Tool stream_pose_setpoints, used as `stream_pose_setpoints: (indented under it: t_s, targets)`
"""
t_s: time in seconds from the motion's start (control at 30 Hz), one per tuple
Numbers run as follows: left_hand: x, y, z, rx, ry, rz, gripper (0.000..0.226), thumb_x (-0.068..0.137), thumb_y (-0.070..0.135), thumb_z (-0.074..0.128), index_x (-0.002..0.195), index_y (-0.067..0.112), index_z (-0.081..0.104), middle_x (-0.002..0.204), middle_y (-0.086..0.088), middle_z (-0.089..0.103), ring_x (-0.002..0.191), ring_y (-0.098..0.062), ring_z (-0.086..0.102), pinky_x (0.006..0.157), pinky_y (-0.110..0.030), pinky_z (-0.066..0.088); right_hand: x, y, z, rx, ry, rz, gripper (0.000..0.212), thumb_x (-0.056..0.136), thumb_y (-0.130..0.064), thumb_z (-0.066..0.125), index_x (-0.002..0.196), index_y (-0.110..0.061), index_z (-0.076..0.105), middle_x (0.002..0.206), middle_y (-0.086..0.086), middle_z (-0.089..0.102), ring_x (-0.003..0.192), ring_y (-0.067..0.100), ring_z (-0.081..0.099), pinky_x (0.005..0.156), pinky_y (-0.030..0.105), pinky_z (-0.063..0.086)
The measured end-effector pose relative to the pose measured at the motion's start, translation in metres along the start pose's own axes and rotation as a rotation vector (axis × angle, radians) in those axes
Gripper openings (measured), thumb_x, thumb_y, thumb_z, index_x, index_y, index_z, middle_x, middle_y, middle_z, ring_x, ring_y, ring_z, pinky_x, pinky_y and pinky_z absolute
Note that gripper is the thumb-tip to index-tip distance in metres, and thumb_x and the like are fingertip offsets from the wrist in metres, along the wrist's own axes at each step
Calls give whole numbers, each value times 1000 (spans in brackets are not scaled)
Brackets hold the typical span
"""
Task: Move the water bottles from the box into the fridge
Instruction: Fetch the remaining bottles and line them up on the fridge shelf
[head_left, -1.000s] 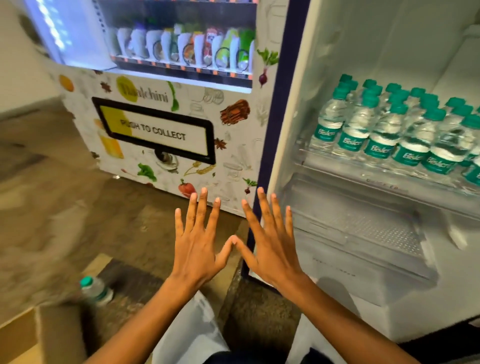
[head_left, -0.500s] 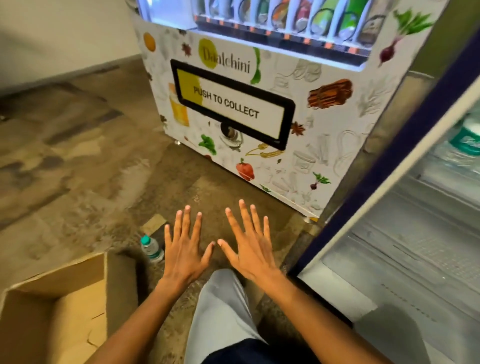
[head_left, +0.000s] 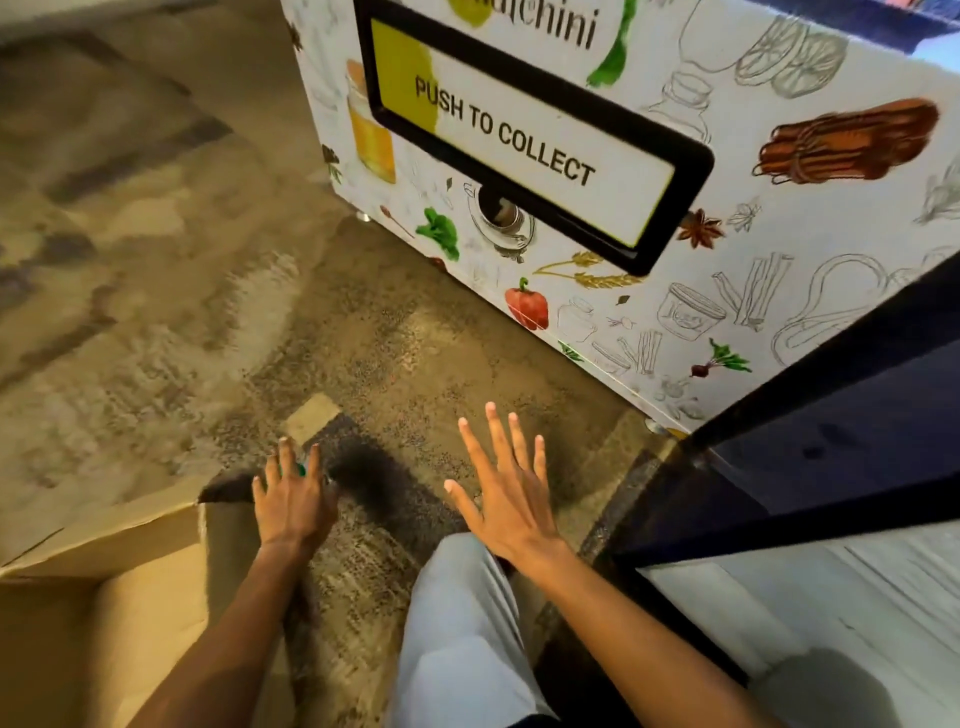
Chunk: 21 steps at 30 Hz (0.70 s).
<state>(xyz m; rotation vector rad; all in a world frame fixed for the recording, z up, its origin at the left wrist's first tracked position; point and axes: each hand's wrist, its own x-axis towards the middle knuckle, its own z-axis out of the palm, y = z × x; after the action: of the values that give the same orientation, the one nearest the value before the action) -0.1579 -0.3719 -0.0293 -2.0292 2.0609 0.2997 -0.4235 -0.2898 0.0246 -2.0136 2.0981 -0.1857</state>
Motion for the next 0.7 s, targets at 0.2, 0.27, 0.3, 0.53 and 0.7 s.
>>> stream_pose_setpoints:
  t_s: [0.2,0.27,0.3,0.53,0.7]
  targets:
    - [14,0,4,-4,-85,-38,44,90,14,58,133,11,50,137,-23,41,120,-41,43,89,-46,51,3,8,6,-6,-34,14,76,96,-64,31,156,-36,-5,164,4,-17,151,31,-13,118,58,-2]
    - [16,0,4,-23,-73,-42,32,89,5,57,121,8,57,126,-20,46,115,-39,45,84,-45,52,3,9,5,-3,-28,13,76,96,-65,30,156,-37,-7,163,3,-20,150,30,-17,118,58,-4]
    - [17,0,2,-30,-66,-43,29,89,3,57,117,7,59,121,-20,47,112,-39,46,83,-45,52,2,9,4,0,-24,14,76,96,-65,30,156,-37,-7,163,3,-21,150,30,-18,118,57,-5]
    - [6,13,-26,-100,-37,12,17,87,5,60,103,1,65,105,-20,57,101,-39,56,80,-44,49,-12,11,-12,41,15,23,76,98,-58,36,155,-38,-9,161,0,-27,149,27,-22,118,52,-10]
    - [-11,36,-54,-127,9,97,25,86,4,59,110,6,66,109,-20,64,100,-36,62,80,-42,52,-29,10,-30,40,27,27,78,98,-57,38,153,-40,-15,159,-1,-32,148,27,-24,118,52,-11]
